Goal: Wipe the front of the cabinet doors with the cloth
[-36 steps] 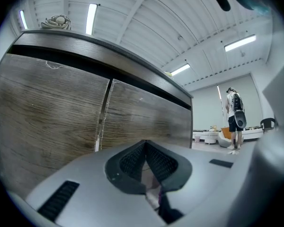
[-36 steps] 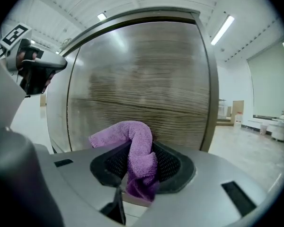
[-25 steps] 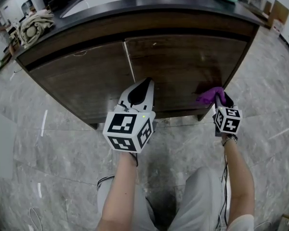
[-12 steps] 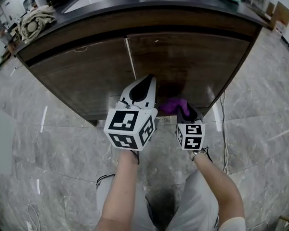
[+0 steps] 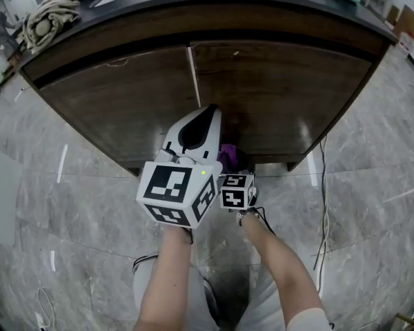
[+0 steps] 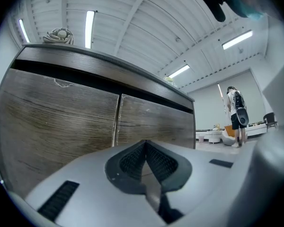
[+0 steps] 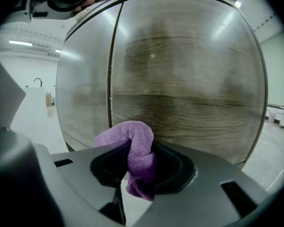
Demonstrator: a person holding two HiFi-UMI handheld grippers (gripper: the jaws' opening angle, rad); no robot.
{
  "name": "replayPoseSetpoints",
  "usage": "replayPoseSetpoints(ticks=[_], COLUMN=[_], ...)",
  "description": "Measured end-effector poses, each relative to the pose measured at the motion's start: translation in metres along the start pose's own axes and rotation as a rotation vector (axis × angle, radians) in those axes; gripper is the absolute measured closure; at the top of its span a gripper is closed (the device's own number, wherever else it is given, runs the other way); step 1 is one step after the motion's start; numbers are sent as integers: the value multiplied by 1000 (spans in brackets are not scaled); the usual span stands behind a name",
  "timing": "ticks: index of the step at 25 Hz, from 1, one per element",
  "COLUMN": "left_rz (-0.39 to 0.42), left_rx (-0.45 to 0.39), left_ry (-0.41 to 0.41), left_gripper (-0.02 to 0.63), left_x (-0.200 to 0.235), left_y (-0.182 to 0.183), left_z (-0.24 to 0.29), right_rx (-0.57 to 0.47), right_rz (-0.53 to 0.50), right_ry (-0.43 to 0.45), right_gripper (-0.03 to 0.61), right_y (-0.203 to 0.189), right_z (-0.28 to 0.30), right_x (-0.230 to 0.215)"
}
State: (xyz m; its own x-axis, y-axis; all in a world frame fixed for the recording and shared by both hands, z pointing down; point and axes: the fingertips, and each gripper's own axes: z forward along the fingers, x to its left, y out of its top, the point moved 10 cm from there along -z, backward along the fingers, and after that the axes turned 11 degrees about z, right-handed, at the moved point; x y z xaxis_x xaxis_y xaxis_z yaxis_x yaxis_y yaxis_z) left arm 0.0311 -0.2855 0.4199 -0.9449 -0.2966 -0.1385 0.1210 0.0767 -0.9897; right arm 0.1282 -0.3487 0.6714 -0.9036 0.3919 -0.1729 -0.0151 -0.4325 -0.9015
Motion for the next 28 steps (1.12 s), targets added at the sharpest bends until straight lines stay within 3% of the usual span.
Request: replayPoseSetpoints(ticks=[7,17,24,28], left_rz=[-42,-58,-53,3], left_rx=[4,-14,-22,-15], left_ry=[19,-35,-41,-31], left_gripper=[607,607,607,607], left_x=[16,1,-6,-7], left_y=[-10,-13,-7,1], left_z=[2,20,18,8], right_rx=[2,32,3,-68], right_rz=[-20,-61,118,214], right_ry=[-76,-278,-508,-543], right_gripper=[443,442,442,443], right_y=[3,16,30,50], right_z=[-7,-37,-62,-89], right_x=[-47,-155,-236,-256])
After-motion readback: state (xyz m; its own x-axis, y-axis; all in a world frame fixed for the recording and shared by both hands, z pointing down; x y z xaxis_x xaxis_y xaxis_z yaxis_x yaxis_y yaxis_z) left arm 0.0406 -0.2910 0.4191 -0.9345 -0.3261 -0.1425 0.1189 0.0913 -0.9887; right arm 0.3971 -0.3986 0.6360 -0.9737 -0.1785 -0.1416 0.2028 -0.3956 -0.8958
